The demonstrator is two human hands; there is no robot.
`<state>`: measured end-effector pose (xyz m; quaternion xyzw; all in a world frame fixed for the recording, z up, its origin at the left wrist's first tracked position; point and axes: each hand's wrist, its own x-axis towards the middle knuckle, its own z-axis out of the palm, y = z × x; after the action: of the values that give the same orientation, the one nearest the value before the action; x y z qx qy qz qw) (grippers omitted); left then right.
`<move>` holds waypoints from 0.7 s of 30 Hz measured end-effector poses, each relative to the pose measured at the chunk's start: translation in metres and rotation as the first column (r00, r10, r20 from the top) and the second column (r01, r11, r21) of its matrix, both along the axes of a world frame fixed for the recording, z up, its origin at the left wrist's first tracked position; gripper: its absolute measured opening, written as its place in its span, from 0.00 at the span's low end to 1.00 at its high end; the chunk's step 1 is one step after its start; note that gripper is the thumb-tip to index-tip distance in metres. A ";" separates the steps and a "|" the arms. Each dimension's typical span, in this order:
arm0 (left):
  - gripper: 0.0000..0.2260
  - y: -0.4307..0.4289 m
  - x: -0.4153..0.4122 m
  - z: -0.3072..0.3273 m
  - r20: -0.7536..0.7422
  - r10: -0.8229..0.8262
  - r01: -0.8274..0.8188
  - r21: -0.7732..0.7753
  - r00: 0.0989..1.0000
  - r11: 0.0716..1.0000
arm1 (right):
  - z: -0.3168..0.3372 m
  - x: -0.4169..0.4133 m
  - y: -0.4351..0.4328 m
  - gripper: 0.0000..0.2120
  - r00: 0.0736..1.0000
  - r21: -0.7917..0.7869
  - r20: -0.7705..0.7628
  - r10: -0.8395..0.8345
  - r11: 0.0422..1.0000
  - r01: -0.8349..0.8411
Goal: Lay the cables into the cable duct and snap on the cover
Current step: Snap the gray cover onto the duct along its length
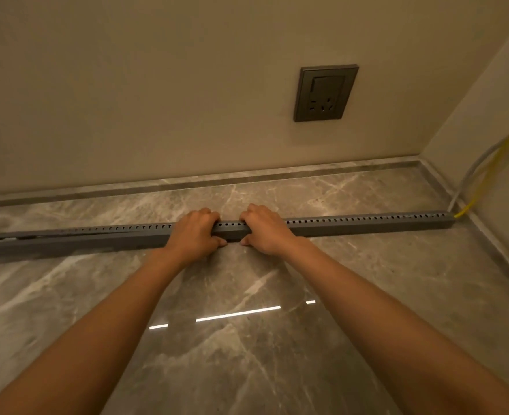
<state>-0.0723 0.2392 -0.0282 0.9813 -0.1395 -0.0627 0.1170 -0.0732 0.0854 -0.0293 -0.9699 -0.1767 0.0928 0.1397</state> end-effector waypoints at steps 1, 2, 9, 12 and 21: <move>0.17 -0.001 -0.001 0.000 0.011 -0.014 0.014 0.022 1.000 1.000 | -0.001 0.000 -0.001 0.17 1.000 -0.017 0.025 0.016 1.000 -0.016; 0.17 -0.002 -0.001 0.001 0.017 -0.025 0.024 0.045 1.000 0.999 | -0.001 0.000 -0.001 0.17 0.998 -0.027 0.046 0.033 0.999 -0.031; 0.16 -0.008 -0.004 0.002 0.063 -0.046 0.043 0.056 0.997 0.998 | 0.002 0.002 -0.006 0.14 0.995 -0.015 0.072 0.063 0.998 -0.062; 0.14 -0.015 -0.003 0.002 0.066 -0.057 0.054 0.047 0.996 0.997 | 0.002 0.005 -0.014 0.13 0.996 -0.029 0.061 0.072 0.997 -0.070; 0.14 -0.018 0.004 0.004 -0.022 -0.020 0.019 -0.022 1.000 1.000 | 0.006 0.006 -0.017 0.15 0.999 -0.056 0.000 0.041 0.998 -0.041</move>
<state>-0.0684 0.2215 -0.0238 0.9778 -0.1485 -0.0731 0.1284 -0.0673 0.0685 -0.0233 -0.9697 -0.1938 0.0998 0.1104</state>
